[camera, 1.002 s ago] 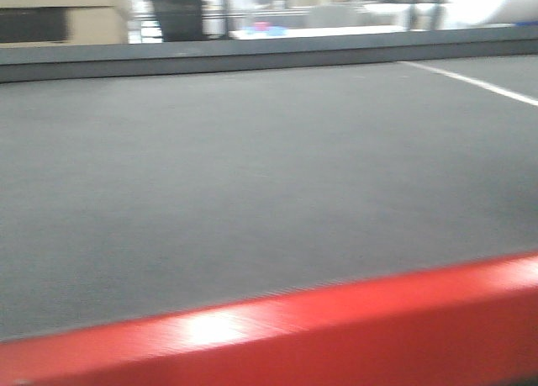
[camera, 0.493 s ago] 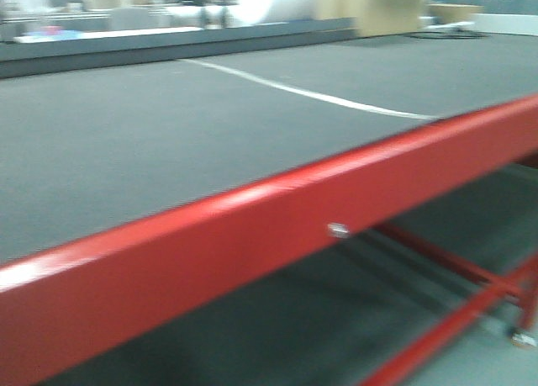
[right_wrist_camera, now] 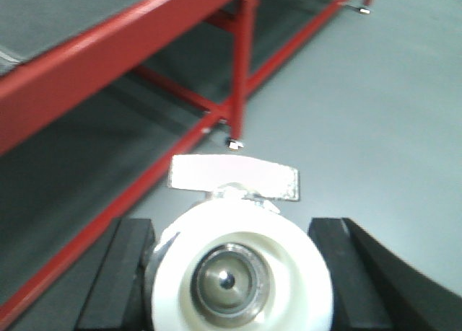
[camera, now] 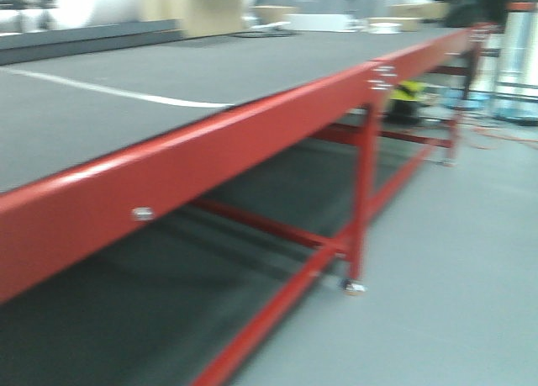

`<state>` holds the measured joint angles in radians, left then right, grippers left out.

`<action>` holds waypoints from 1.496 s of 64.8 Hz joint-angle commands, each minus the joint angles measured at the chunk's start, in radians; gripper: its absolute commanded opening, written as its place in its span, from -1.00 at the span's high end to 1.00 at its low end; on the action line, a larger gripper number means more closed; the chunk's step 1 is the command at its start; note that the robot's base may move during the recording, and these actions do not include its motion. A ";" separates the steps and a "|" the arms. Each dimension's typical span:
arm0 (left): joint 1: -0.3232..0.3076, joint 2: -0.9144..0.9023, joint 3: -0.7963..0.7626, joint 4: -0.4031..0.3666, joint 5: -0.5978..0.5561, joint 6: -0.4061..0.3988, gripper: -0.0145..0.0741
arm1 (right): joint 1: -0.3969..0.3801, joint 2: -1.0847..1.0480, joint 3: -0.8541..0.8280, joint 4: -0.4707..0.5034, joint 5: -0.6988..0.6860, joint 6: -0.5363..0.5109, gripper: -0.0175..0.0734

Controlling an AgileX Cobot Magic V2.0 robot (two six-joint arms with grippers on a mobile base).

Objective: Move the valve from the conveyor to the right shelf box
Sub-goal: 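Drive the base to the steel shelf while holding both valves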

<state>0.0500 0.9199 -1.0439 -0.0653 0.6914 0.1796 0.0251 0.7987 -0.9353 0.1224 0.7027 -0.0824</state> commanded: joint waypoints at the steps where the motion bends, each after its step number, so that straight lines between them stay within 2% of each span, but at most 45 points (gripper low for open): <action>1: -0.004 -0.011 -0.008 -0.010 -0.055 -0.007 0.92 | 0.000 -0.012 -0.018 -0.002 -0.068 -0.003 0.97; 97: -0.004 -0.011 -0.008 -0.010 -0.055 -0.007 0.92 | 0.000 -0.012 -0.018 -0.002 -0.068 -0.003 0.97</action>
<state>0.0500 0.9199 -1.0439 -0.0672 0.6914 0.1796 0.0251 0.7987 -0.9353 0.1224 0.7027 -0.0824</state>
